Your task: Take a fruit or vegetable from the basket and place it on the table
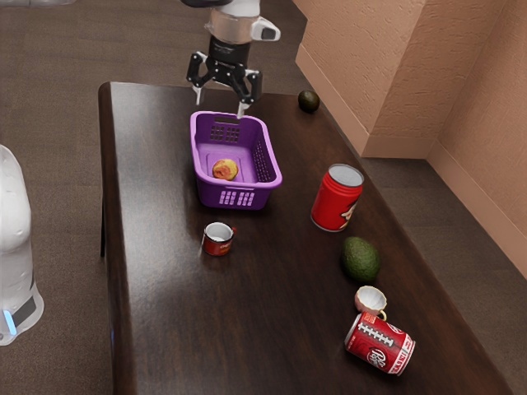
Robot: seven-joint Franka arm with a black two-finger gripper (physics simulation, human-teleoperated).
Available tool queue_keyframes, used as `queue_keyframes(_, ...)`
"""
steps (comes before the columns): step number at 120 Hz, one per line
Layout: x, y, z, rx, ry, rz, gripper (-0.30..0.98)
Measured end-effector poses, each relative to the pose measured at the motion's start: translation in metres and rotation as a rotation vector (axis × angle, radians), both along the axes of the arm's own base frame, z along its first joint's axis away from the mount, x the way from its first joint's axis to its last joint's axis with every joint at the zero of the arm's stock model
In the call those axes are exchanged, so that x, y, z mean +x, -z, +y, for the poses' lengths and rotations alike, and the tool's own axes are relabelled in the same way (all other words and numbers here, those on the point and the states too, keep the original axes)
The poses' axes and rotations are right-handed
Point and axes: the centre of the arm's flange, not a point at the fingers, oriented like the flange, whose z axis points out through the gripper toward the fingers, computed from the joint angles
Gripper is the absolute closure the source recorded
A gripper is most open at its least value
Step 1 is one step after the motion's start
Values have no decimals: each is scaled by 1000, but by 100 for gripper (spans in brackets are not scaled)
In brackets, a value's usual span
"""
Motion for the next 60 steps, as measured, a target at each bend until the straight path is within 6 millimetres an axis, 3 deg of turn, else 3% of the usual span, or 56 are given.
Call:
queue_keyframes(46,1,6,-3,2,367,-8,0)
queue_keyframes(60,1,25,3,-10,468,15,0)
